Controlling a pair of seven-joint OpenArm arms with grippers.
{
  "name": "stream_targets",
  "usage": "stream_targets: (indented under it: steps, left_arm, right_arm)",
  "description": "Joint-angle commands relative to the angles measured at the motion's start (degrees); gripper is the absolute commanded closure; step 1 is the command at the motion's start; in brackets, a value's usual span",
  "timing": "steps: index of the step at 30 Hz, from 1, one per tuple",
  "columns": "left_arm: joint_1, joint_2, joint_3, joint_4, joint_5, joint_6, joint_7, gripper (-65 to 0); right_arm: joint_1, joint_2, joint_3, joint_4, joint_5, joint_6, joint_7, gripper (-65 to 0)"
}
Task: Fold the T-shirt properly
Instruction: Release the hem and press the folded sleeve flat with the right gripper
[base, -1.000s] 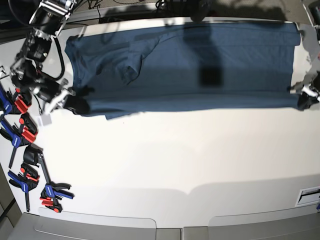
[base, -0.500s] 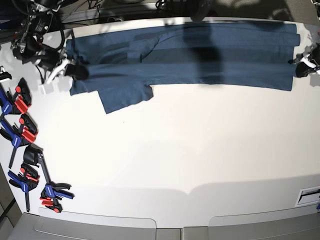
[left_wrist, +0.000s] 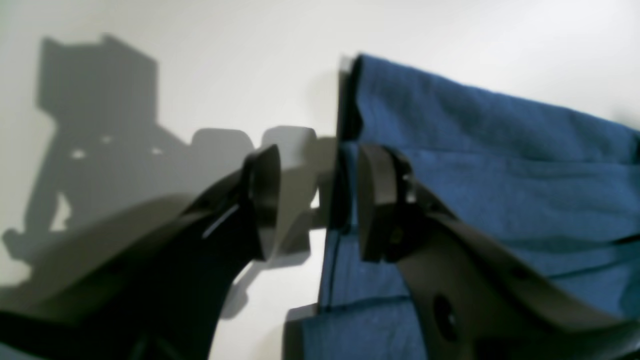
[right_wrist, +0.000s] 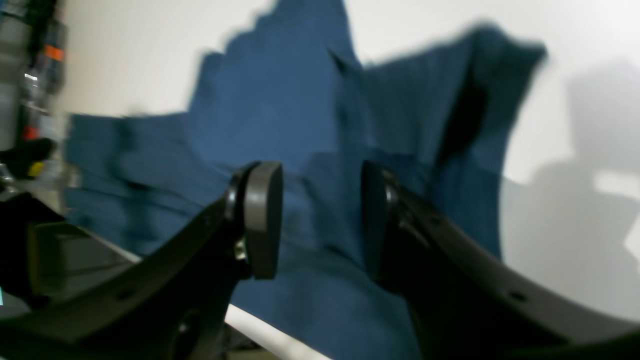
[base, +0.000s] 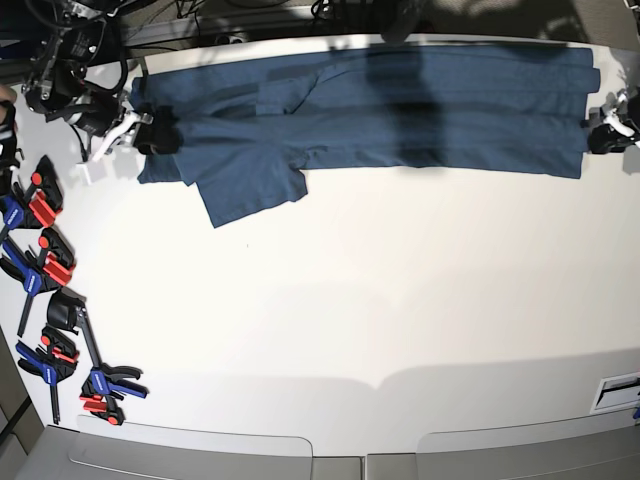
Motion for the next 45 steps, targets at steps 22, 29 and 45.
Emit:
stream_targets:
  steps: [22, 29, 45]
  left_arm:
    - [-0.3, -2.8, -14.4, 13.7, 1.8, 0.0, -7.5, -23.2]
    - [-0.3, -2.8, -14.4, 13.7, 1.8, 0.0, -7.1, -23.2]
    - [-0.3, -2.8, -14.4, 13.7, 1.9, 0.0, -6.4, -23.2]
  right_arm:
    - [19.4, -1.8, -12.5, -8.3, -29.2, 0.3, 25.1, -36.0]
    - [19.4, -3.0, -21.9, -18.5, -30.6, 0.3, 28.9, -36.0]
    - [25.3, -7.5, -20.7, -17.4, -21.9, 0.3, 13.5, 0.0]
